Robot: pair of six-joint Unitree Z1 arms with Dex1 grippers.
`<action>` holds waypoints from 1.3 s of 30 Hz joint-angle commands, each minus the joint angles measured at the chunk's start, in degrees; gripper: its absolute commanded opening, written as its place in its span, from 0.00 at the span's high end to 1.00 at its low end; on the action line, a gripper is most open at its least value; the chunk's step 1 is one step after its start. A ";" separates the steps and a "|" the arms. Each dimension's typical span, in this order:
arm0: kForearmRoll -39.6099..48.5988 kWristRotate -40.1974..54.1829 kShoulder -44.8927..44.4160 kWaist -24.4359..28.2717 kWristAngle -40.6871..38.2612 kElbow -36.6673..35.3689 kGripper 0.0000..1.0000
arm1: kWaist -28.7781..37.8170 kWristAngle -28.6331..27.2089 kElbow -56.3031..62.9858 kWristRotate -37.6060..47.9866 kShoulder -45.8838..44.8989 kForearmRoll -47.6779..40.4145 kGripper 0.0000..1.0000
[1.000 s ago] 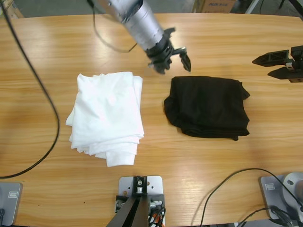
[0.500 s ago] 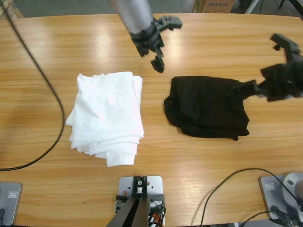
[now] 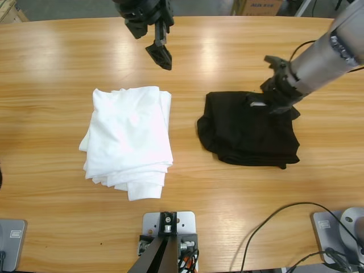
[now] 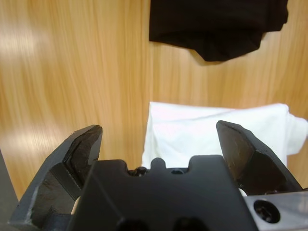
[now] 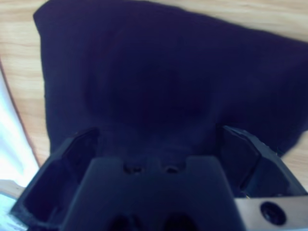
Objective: Fold clothes
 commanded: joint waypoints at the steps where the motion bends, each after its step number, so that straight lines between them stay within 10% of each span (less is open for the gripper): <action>1: 0.64 0.74 -1.91 0.61 1.15 4.21 0.06 | 3.97 -1.21 0.46 3.87 4.71 -2.16 0.01; 14: 0.73 1.09 -3.63 0.88 1.24 6.66 0.06 | 3.26 -4.66 2.39 6.71 12.34 -4.46 0.01; 29: 0.73 1.00 -4.83 1.05 1.24 7.75 0.06 | 7.25 -8.12 -4.87 -36.70 16.00 8.78 0.03; 39: 0.73 0.81 -6.29 1.03 1.24 10.63 0.07 | 11.70 -12.72 -5.08 -64.77 14.36 11.70 0.22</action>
